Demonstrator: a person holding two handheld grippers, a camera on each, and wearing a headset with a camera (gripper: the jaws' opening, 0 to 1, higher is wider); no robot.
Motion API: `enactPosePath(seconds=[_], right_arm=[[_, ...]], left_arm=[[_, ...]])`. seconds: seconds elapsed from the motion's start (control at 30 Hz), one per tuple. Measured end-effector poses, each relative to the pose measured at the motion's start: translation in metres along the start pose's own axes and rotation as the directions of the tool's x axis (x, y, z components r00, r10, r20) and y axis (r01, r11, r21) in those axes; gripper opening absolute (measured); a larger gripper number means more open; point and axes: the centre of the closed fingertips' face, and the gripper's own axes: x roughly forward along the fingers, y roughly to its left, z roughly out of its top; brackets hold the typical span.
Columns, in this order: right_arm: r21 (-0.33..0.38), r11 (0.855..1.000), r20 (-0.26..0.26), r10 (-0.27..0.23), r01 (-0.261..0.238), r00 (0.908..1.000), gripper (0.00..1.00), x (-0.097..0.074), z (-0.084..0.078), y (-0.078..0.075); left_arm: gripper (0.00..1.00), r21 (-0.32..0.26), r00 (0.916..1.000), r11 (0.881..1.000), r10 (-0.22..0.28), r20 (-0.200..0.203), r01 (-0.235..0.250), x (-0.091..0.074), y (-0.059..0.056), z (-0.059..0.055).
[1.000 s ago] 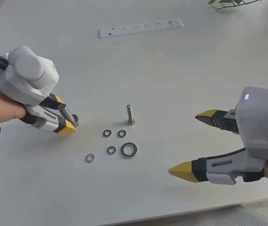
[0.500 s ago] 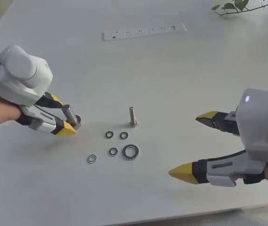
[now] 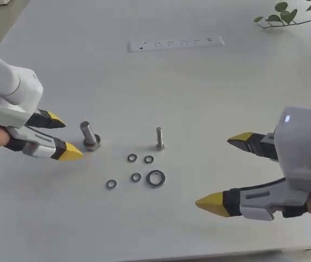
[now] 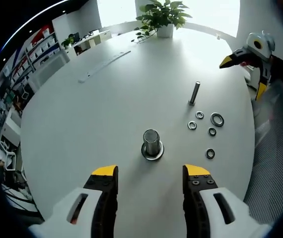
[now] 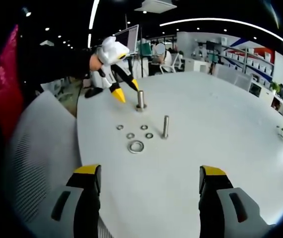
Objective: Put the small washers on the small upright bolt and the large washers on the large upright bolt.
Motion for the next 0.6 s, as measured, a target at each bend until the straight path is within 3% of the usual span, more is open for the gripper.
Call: enactPosePath(seconds=[0.33, 0.6], right_arm=[[-0.023, 1.000, 0.001, 0.002, -0.002, 1.0000, 0.82, -0.001, 0.008, 0.003], [-0.046, 0.999, -0.002, 0.012, -0.012, 0.9999, 0.82, 0.000, 0.015, 0.005]], left_arm=[[0.52, -0.075, 0.9951, 0.997, 0.037, 0.091, -0.030, -0.019, -0.005, -0.001], [0.52, -0.129, 0.9838, 0.990, 0.077, 0.162, -0.056, -0.038, -0.013, -0.003]])
